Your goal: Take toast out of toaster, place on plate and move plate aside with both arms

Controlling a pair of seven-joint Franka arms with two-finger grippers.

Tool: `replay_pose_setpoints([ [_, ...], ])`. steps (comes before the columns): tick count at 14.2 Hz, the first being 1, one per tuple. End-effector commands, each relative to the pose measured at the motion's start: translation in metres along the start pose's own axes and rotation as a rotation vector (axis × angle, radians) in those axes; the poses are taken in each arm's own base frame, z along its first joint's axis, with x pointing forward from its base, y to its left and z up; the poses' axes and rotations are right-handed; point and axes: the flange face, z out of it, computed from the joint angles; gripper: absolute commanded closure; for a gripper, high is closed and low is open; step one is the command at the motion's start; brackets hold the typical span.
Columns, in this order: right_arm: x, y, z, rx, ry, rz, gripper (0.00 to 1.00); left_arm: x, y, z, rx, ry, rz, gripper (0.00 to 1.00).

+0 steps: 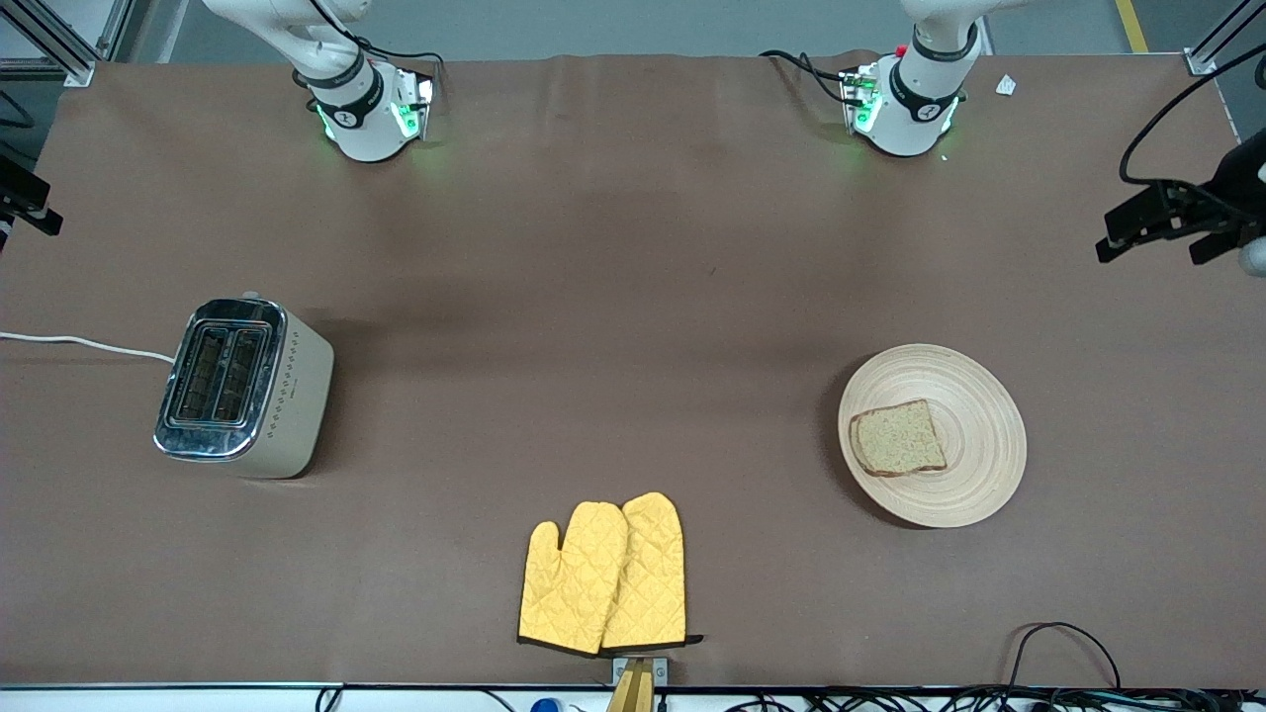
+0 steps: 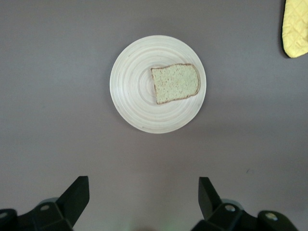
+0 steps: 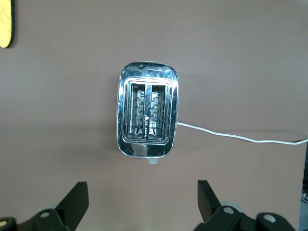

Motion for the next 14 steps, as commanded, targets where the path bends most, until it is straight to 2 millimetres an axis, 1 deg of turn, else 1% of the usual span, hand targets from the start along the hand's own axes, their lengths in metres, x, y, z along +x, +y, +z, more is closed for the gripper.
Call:
replay_pose_setpoints([
  [1, 0.004, 0.005, 0.008, 0.001, -0.022, -0.009, 0.0, -0.032, 0.009, -0.007, 0.037, -0.018, 0.019, 0.0],
  [2, 0.006, 0.004, 0.01, 0.001, -0.022, -0.011, 0.0, -0.042, 0.013, -0.009, 0.039, -0.017, 0.025, 0.0],
  [4, 0.007, 0.001, 0.008, -0.001, -0.011, -0.015, 0.0, -0.055, 0.018, -0.01, 0.037, -0.017, 0.033, 0.0],
  [6, 0.009, -0.004, 0.008, 0.001, -0.01, -0.023, 0.0, -0.071, 0.023, -0.001, 0.047, -0.005, 0.045, 0.0],
  [7, 0.009, -0.008, 0.009, 0.001, -0.013, -0.026, 0.0, -0.077, 0.022, 0.004, 0.048, 0.001, 0.043, 0.0],
  [9, 0.009, -0.015, 0.009, 0.002, -0.017, -0.035, 0.0, -0.075, 0.021, 0.004, 0.046, -0.002, 0.042, 0.0],
  [11, 0.009, -0.019, 0.01, 0.004, -0.02, -0.042, 0.0, -0.066, 0.016, 0.0, 0.045, 0.005, 0.03, 0.0],
  [13, 0.009, -0.02, 0.01, 0.007, -0.022, -0.042, 0.0, -0.066, 0.014, -0.006, 0.046, -0.003, 0.025, 0.0],
  [14, 0.009, -0.02, 0.01, 0.009, -0.022, -0.042, 0.0, -0.06, 0.014, -0.001, 0.044, -0.021, 0.025, 0.0],
])
